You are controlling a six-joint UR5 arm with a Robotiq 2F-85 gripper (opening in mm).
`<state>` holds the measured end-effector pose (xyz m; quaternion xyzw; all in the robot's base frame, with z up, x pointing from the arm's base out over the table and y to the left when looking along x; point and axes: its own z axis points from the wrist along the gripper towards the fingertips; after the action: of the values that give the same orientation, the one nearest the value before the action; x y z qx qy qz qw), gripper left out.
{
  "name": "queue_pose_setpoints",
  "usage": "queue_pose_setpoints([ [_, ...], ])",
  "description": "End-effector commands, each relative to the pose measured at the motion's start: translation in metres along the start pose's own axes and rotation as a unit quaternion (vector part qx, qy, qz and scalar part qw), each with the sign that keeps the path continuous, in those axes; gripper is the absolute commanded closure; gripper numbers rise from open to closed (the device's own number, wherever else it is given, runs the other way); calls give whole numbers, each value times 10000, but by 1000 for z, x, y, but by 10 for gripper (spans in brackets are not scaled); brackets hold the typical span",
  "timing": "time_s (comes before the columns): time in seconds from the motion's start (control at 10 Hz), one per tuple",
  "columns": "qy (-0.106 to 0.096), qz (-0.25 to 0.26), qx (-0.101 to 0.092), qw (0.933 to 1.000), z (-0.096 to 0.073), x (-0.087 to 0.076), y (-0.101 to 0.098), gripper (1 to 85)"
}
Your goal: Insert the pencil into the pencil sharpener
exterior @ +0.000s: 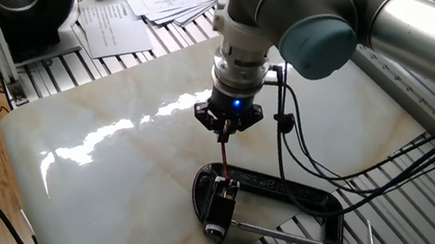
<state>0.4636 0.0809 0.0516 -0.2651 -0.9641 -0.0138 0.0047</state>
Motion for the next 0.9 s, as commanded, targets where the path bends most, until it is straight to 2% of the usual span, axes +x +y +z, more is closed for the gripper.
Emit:
queue_pose_setpoints([
  [0.0, 45, 5, -27, 10000, -2, 2, 2, 843],
  [0.8, 78, -118, -53, 9999, -4, -1, 0, 843],
])
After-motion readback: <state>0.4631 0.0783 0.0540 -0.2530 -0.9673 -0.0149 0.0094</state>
